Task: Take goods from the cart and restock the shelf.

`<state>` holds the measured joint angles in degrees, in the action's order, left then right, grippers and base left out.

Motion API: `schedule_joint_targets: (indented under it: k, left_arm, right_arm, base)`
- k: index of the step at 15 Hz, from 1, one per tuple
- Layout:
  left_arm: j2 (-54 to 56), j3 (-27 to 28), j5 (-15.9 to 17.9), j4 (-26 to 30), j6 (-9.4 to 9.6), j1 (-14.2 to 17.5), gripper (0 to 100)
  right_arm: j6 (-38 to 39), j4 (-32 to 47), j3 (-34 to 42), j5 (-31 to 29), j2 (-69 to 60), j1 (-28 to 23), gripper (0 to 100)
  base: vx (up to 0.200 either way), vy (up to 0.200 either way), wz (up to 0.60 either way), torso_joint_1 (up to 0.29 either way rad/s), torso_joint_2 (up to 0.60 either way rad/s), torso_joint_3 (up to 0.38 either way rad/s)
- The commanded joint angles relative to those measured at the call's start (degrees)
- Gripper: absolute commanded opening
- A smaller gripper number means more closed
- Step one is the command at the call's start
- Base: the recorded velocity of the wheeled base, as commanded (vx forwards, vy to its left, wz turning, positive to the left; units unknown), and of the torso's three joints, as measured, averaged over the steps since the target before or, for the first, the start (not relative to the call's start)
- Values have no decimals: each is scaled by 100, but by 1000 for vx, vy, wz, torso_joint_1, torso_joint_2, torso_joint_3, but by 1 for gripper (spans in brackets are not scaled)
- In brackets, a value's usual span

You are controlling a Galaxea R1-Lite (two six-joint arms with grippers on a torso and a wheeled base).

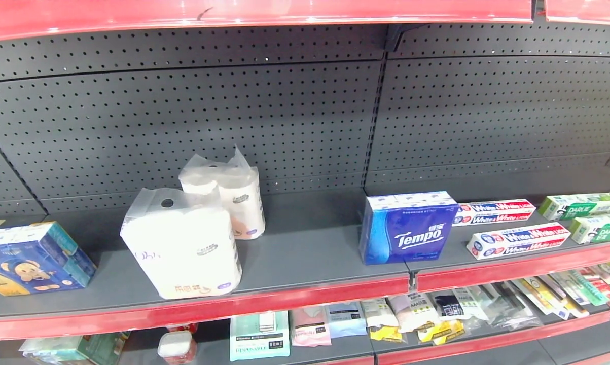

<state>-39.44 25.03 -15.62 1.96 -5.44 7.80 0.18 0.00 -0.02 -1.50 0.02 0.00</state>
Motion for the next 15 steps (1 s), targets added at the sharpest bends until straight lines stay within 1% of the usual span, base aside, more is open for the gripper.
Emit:
schedule_joint_targets:
  k: [1, 2, 3, 4, 5, 7, 9, 10, 12, 14, 15]
  left_arm:
    - [-1092, -68, -56, -29, 8, 512, 100]
    - [-1558, -42, -64, -144, 95, 802, 100]
    - [-1875, -51, -64, -284, 192, 986, 100]
    - [-2112, -51, -64, -319, 280, 1030, 100]
    - [-2358, -68, -56, -319, 315, 1022, 100]
    - [-2745, -77, -29, -319, 456, 1022, 100]
    - [-2991, -121, 15, -328, 614, 925, 100]
    - [-3149, -112, 129, -425, 676, 863, 100]
    - [-3369, -130, 234, -618, 676, 855, 100]
    - [-3606, -112, 410, -855, 649, 732, 100]
    - [-3738, -130, 586, -1207, 588, 591, 100]
  right_arm:
    - [-1, 0, -6, 1, 6, 0, 100]
    - [-1, 0, -6, 1, 6, 0, 100]
    - [-1, 0, -6, 1, 6, 0, 100]
    - [-1, 0, 2, 1, 6, 0, 100]
    - [-1, 0, 2, 1, 6, 0, 100]
    - [-1, 0, -6, 1, 6, 0, 100]
    - [-1, 0, -6, 1, 6, 0, 100]
    - [-1, 0, -6, 1, 6, 0, 100]
    - [-1, 0, 2, 1, 6, 0, 100]
    - [-1, 0, -6, 1, 6, 0, 100]
    - [-1, 0, -6, 1, 6, 0, 100]
  base:
    - [0, 0, 0, 0, 0, 0]
    - [0, 0, 0, 0, 0, 0]
    - [0, 0, 0, 0, 0, 0]
    - [0, 0, 0, 0, 0, 0]
    - [0, 0, 0, 0, 0, 0]
    - [0, 0, 0, 0, 0, 0]
    - [0, 0, 0, 0, 0, 0]
    - [0, 0, 0, 0, 0, 0]
    - [0, 0, 0, 0, 0, 0]
    - [0, 0, 0, 0, 0, 0]
    - [0, 0, 0, 0, 0, 0]
